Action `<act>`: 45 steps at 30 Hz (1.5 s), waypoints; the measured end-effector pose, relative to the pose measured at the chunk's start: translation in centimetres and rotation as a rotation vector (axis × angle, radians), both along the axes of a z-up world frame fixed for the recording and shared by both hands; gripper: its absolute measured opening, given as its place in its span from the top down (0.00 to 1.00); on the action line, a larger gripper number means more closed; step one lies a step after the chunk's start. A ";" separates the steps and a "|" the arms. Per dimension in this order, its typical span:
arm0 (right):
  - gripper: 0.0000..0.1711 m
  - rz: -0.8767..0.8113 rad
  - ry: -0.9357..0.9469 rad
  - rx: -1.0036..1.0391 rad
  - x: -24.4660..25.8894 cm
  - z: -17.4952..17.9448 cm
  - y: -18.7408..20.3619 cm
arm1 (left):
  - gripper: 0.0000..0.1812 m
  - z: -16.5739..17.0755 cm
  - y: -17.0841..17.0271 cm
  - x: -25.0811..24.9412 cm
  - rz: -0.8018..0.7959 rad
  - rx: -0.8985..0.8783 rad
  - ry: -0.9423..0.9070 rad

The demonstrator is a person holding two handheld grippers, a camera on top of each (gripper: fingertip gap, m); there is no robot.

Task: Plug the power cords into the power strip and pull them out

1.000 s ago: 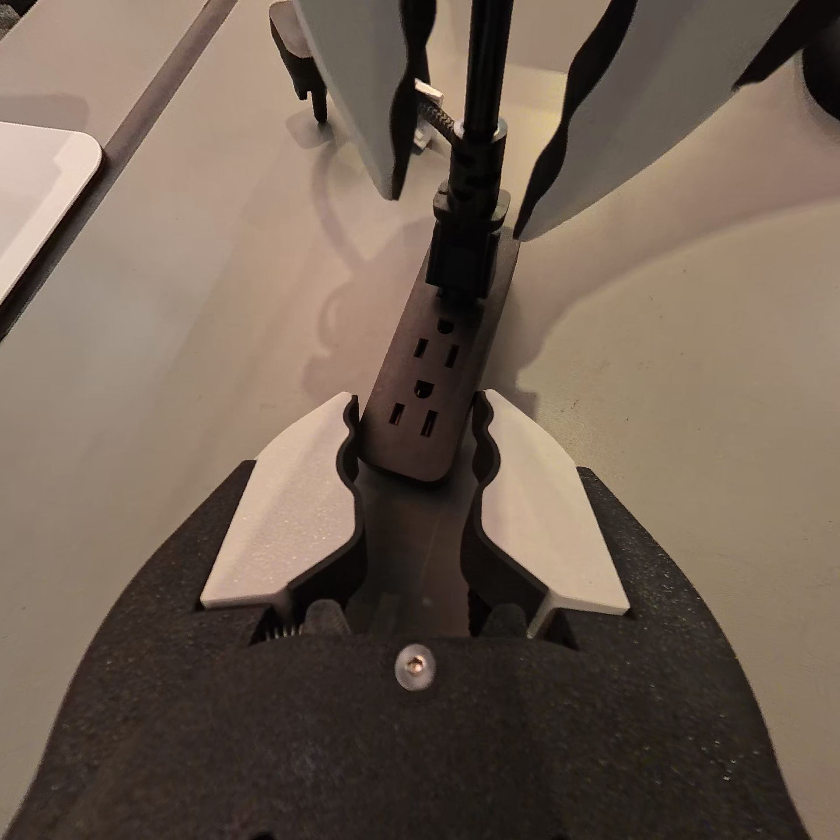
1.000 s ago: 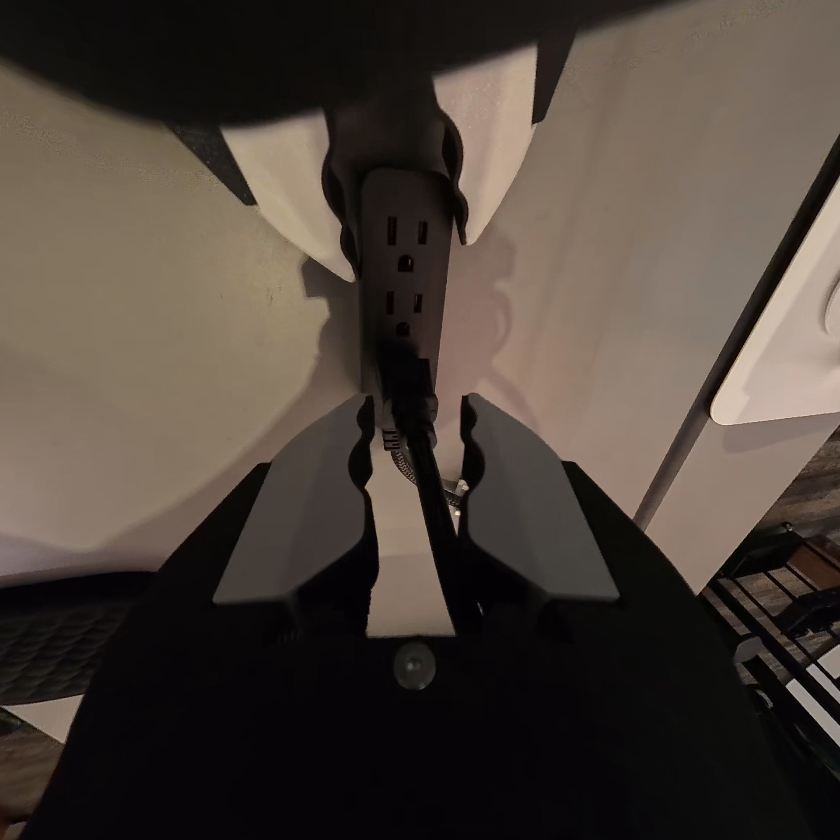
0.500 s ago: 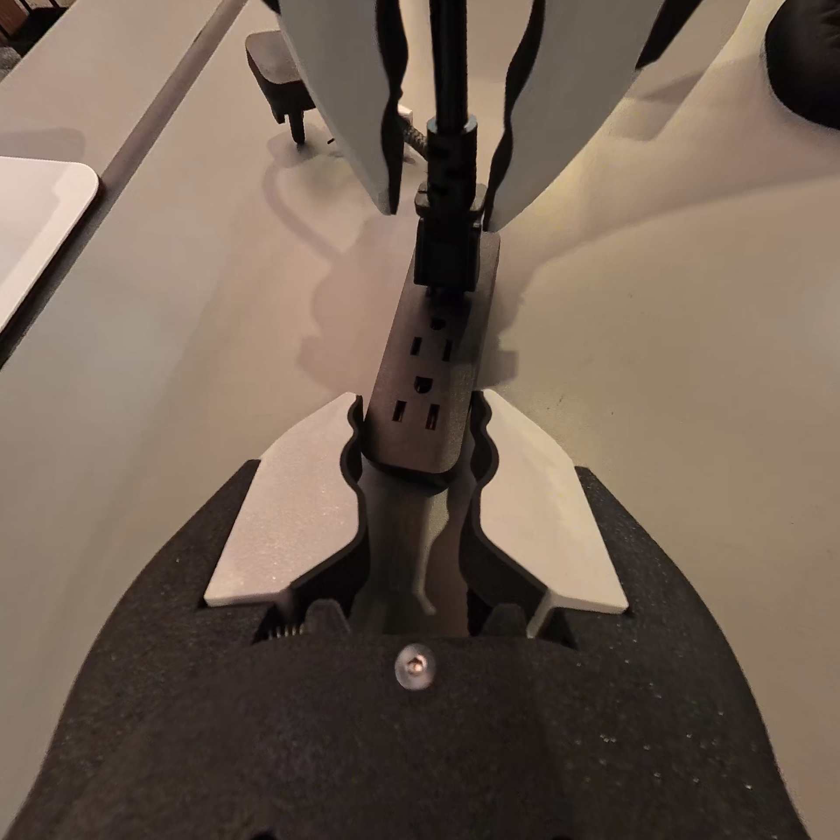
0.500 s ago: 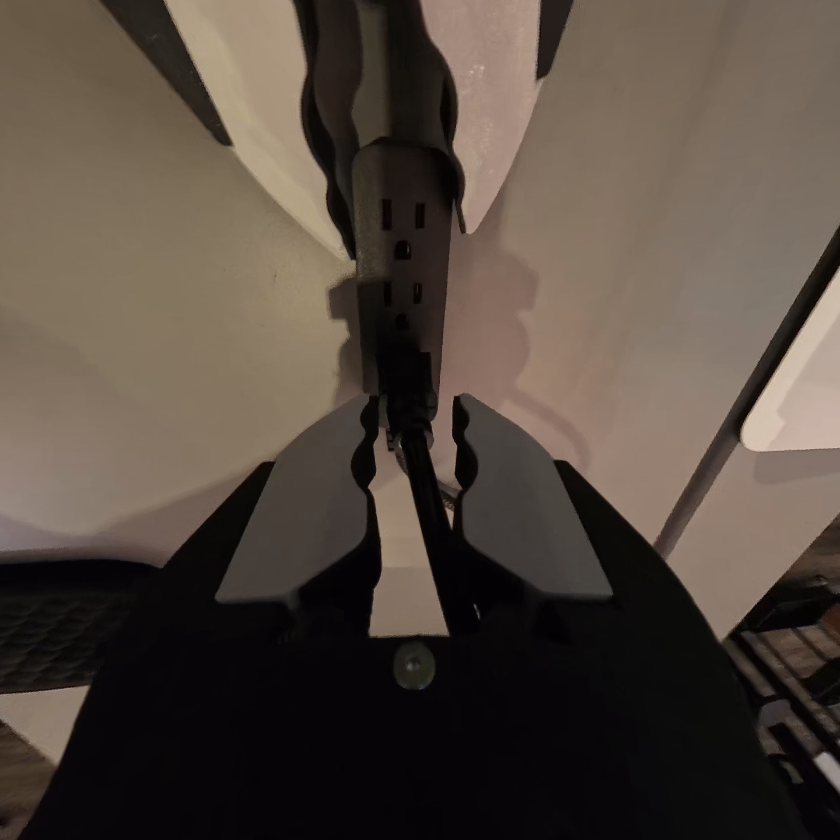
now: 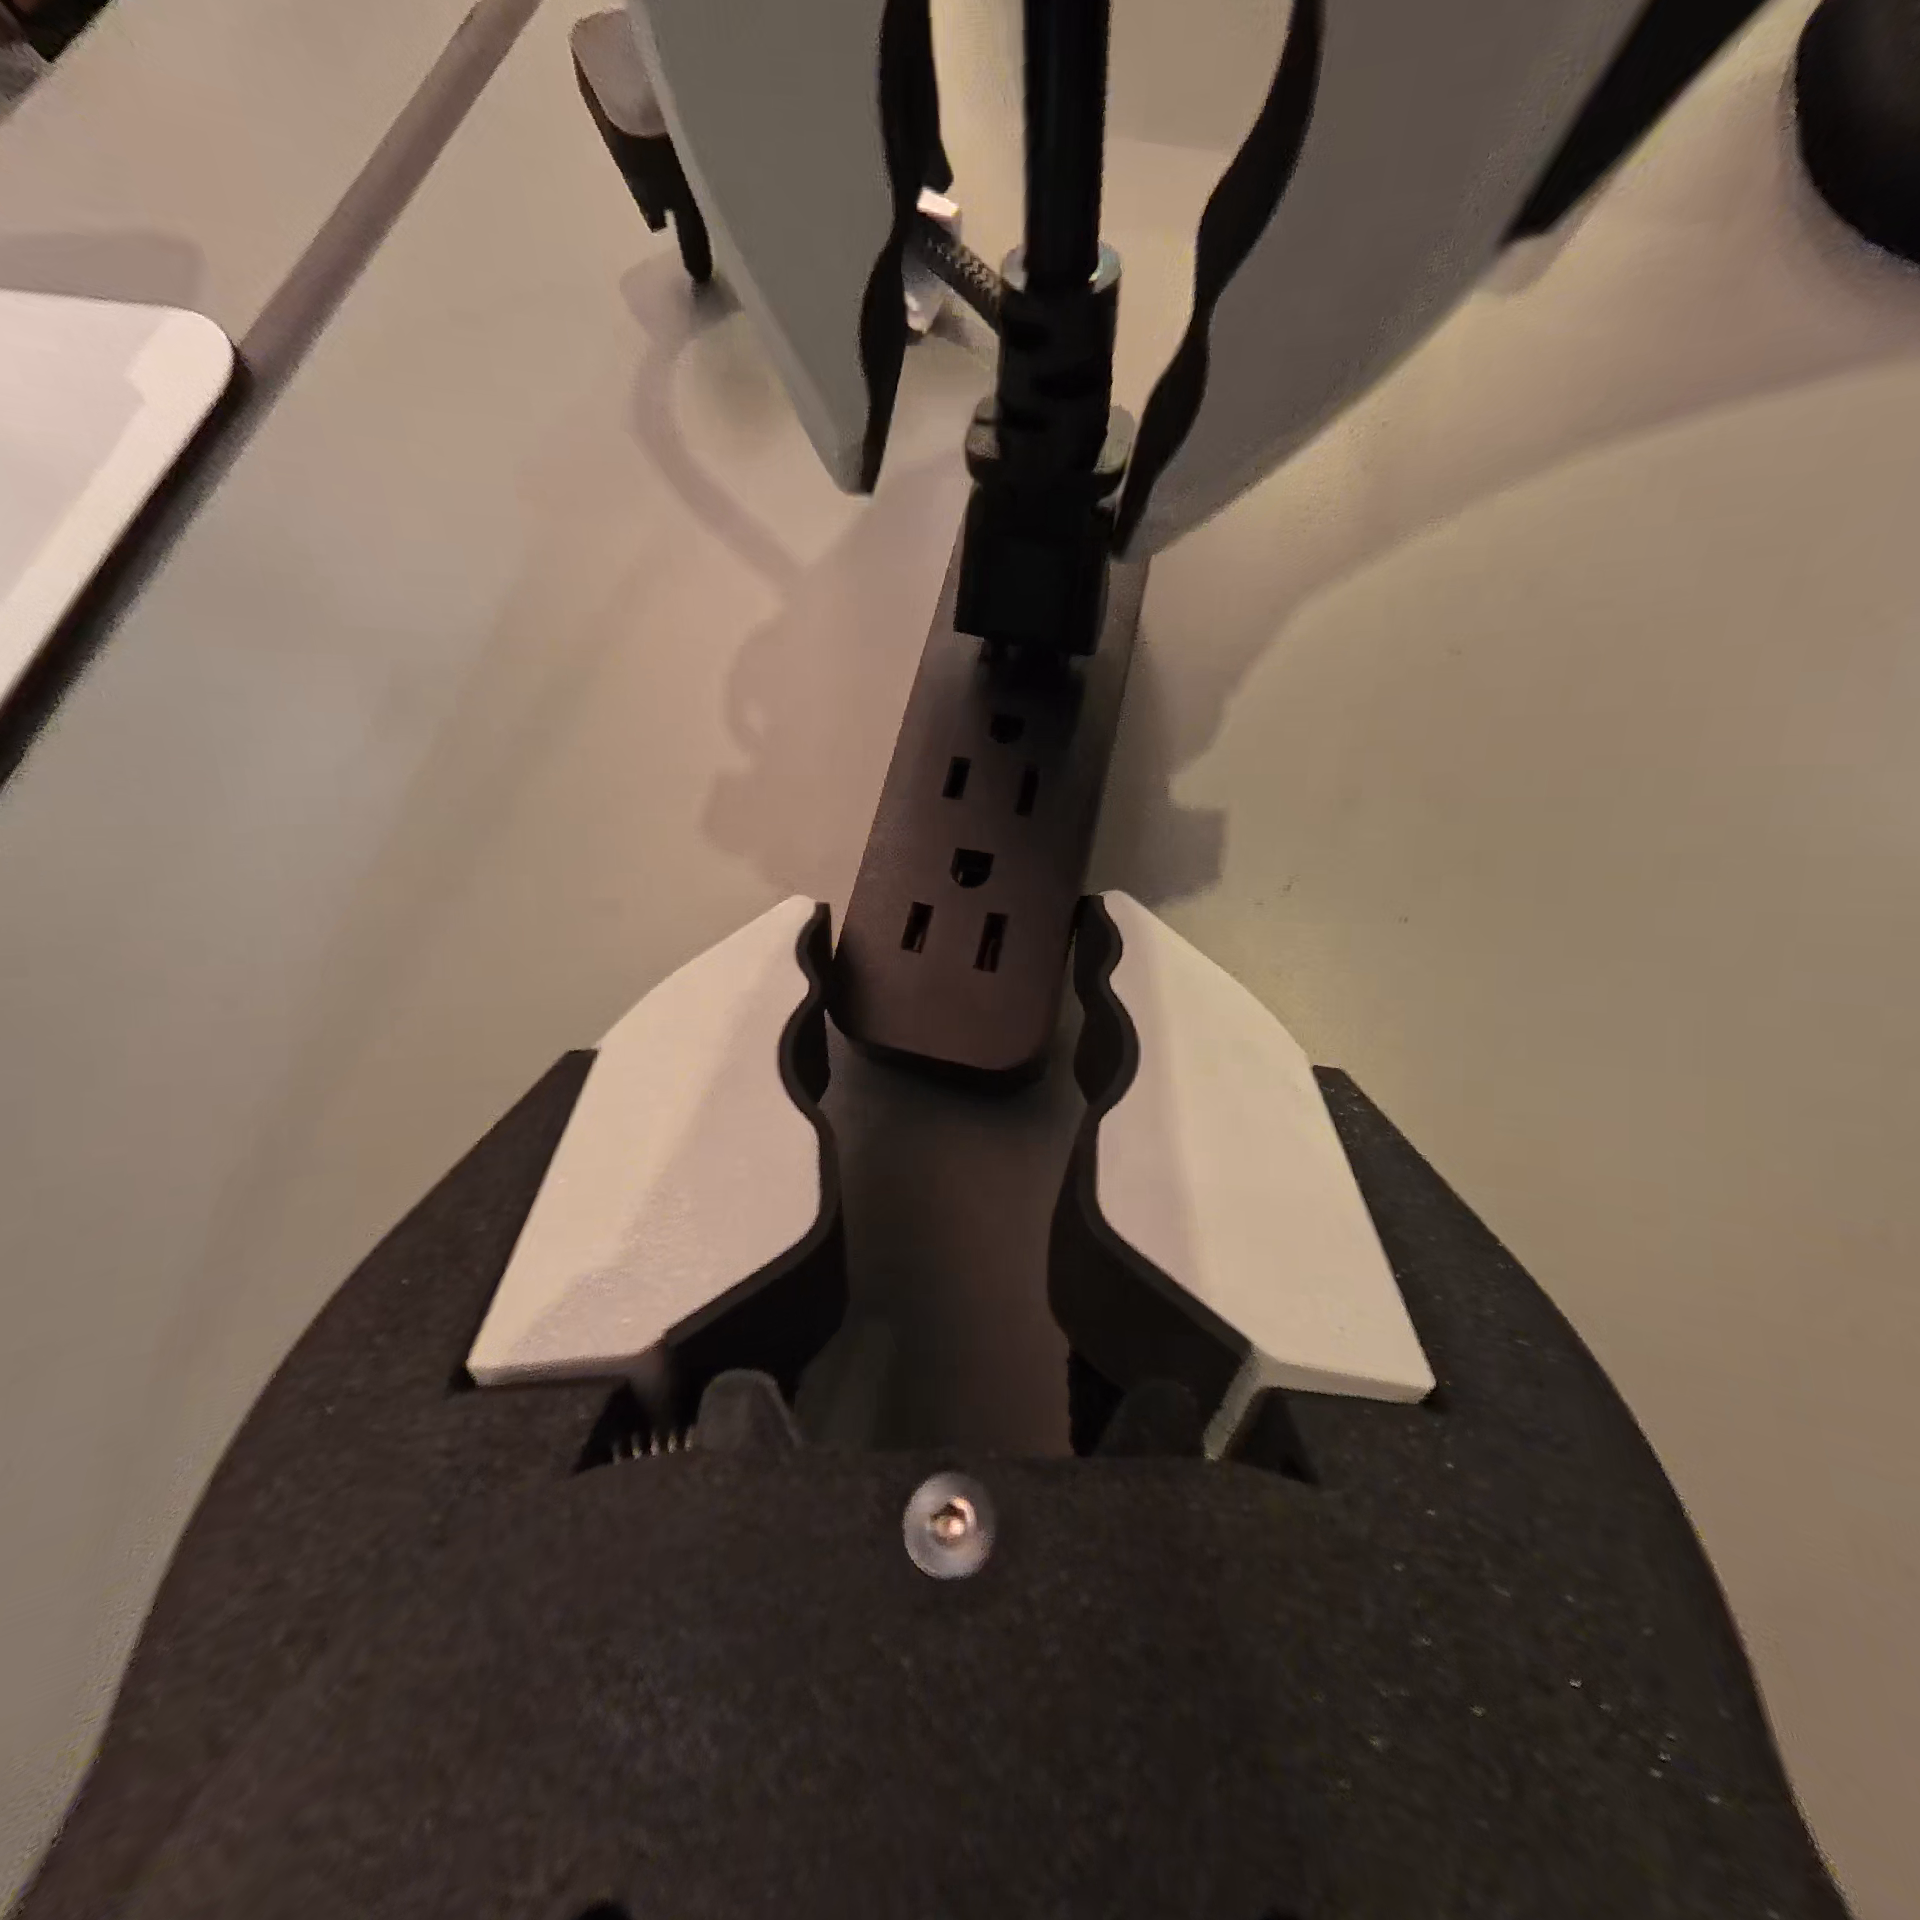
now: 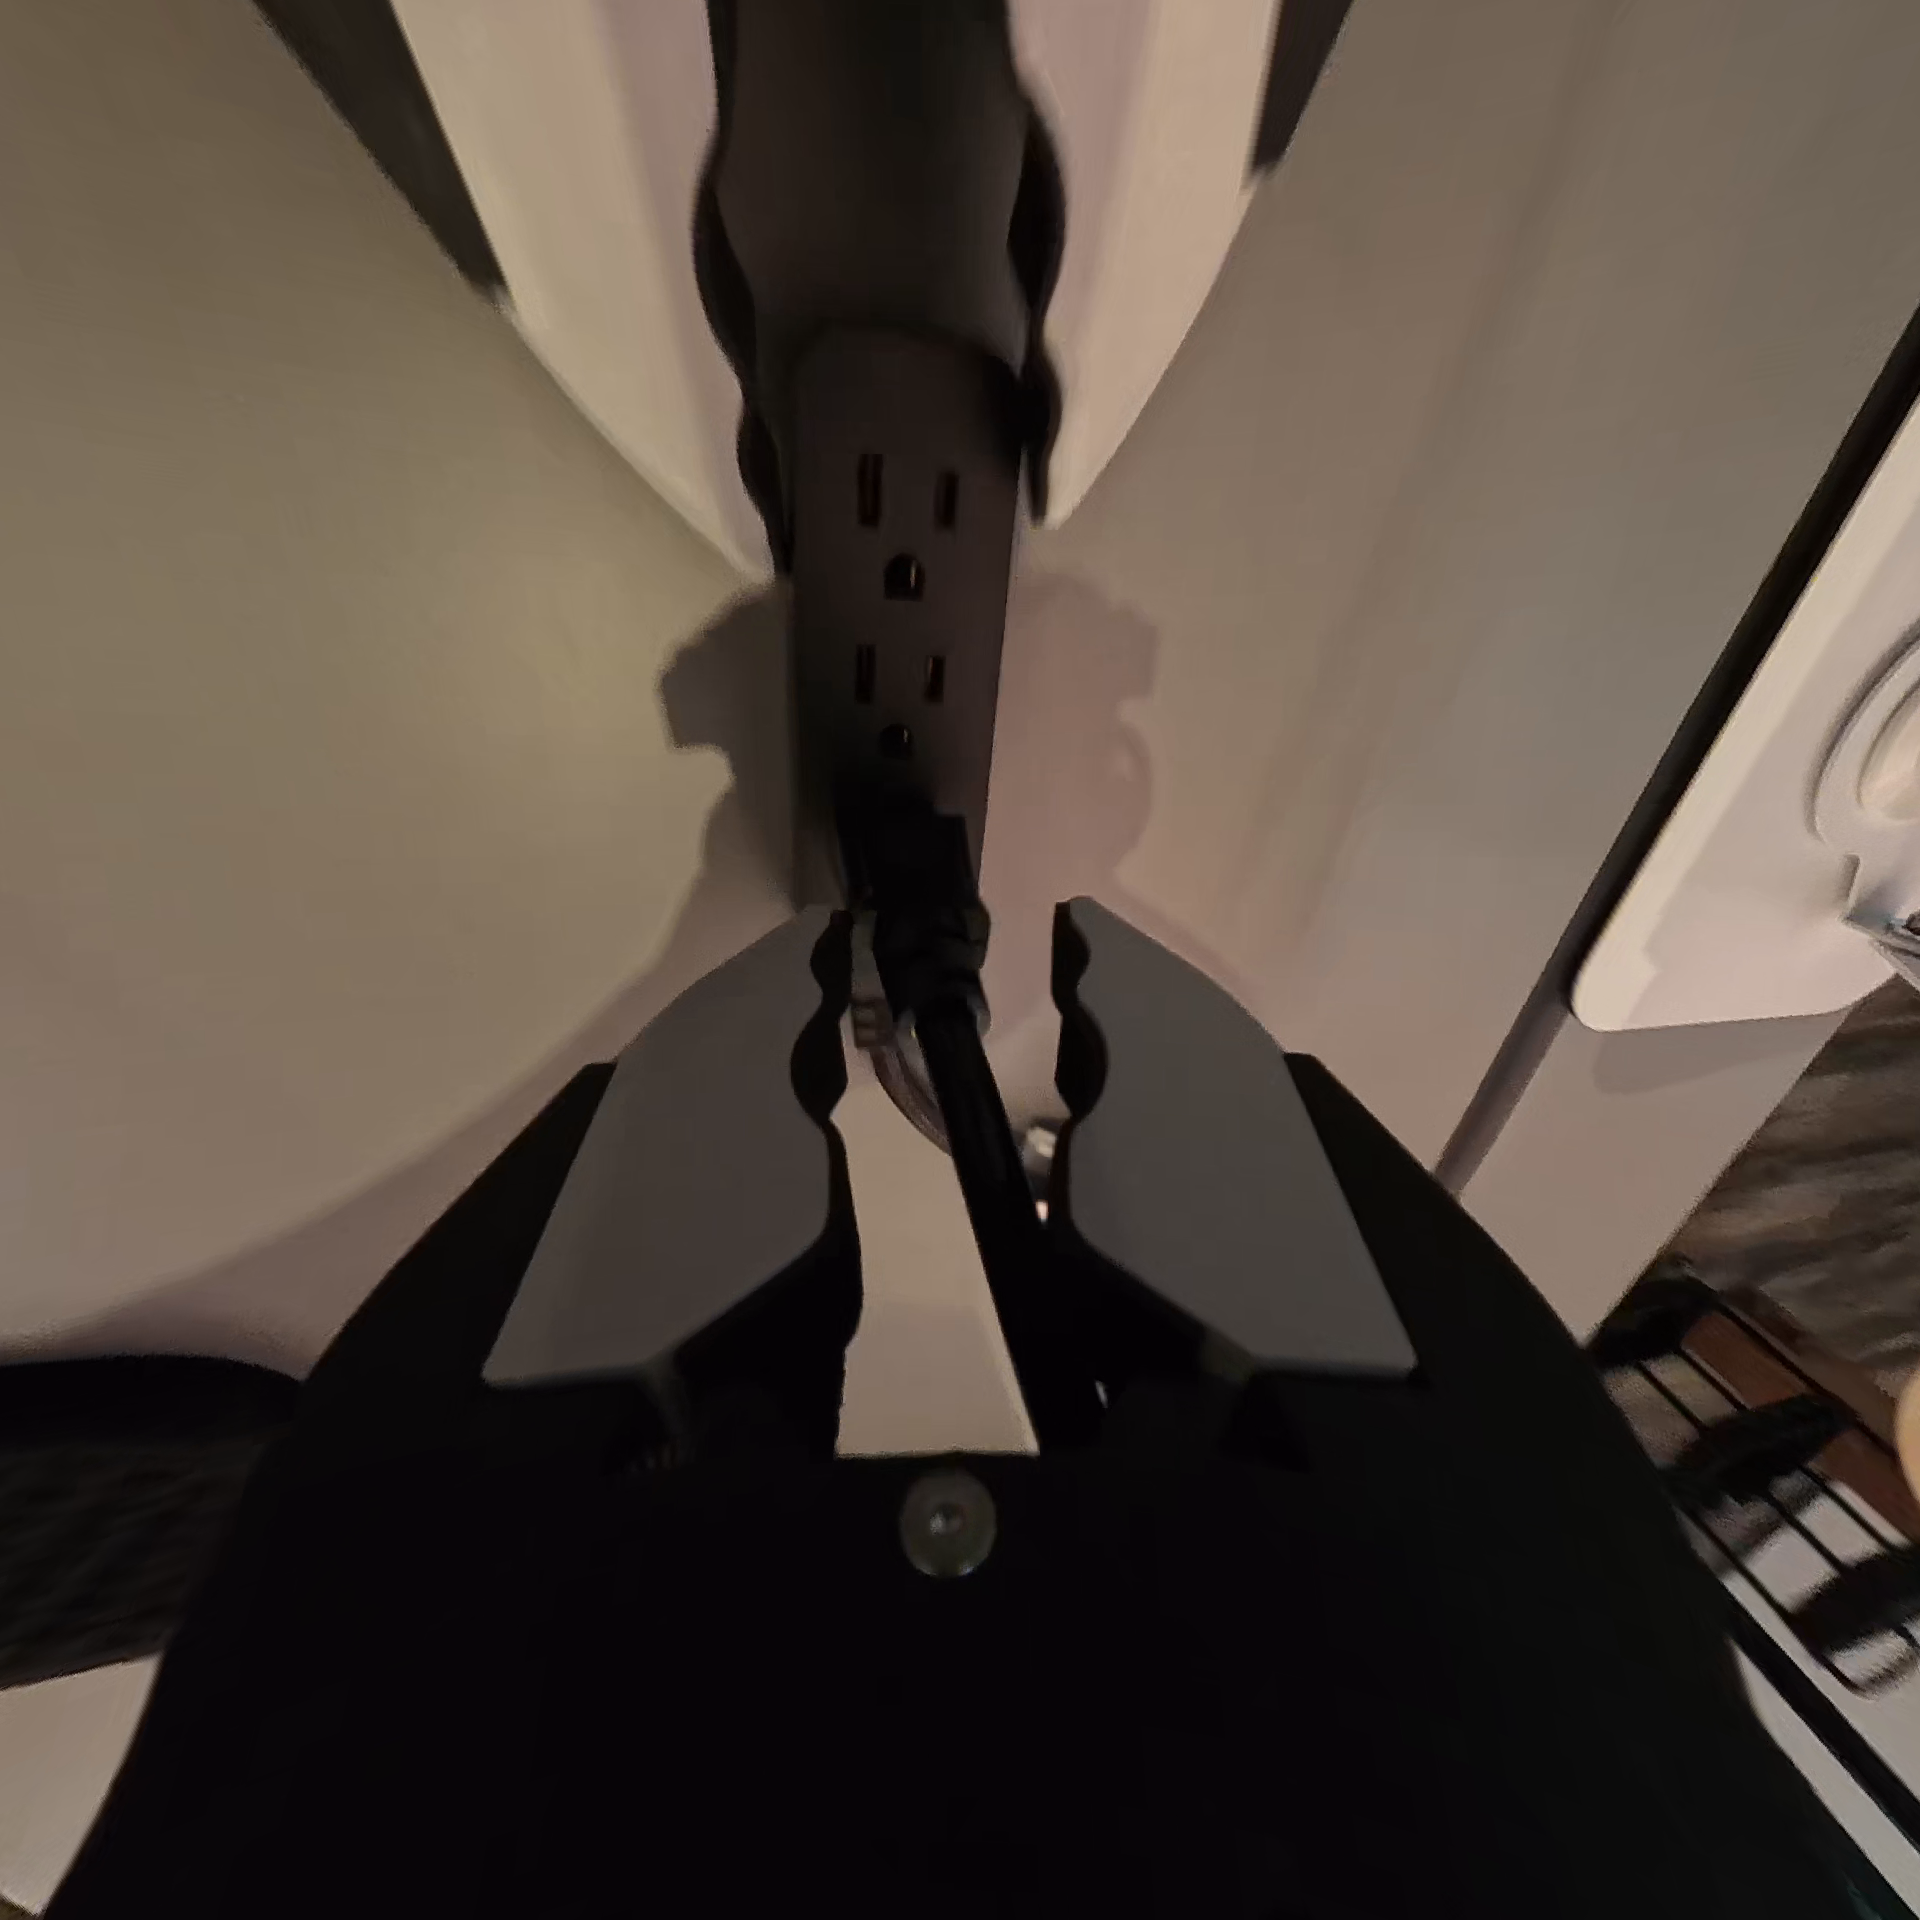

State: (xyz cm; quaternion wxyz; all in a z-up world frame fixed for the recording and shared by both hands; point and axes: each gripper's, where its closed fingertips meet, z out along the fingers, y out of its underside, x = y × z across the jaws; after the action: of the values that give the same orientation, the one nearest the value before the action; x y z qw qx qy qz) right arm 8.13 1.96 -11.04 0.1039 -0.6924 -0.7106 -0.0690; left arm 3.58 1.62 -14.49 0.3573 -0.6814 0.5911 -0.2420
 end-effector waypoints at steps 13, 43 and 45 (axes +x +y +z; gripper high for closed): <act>0.85 0.025 -0.009 -0.106 -0.2 -0.2 -0.9 | 0.75 0.0 -0.3 0.1 -0.022 -0.005 -0.003; 0.85 0.050 -0.063 -0.080 1.9 -0.4 -1.5 | 0.77 0.4 -1.3 1.5 -0.074 -0.008 -0.028; 0.85 0.043 -0.060 -0.092 1.9 -0.4 -1.5 | 0.77 0.4 -1.3 1.5 -0.074 -0.011 -0.028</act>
State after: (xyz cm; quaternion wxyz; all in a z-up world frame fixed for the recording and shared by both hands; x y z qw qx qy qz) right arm 9.99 0.49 -11.47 0.0519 -0.6787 -0.7305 -0.0547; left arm 5.09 0.29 -14.13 0.3527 -0.6574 0.6096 -0.2680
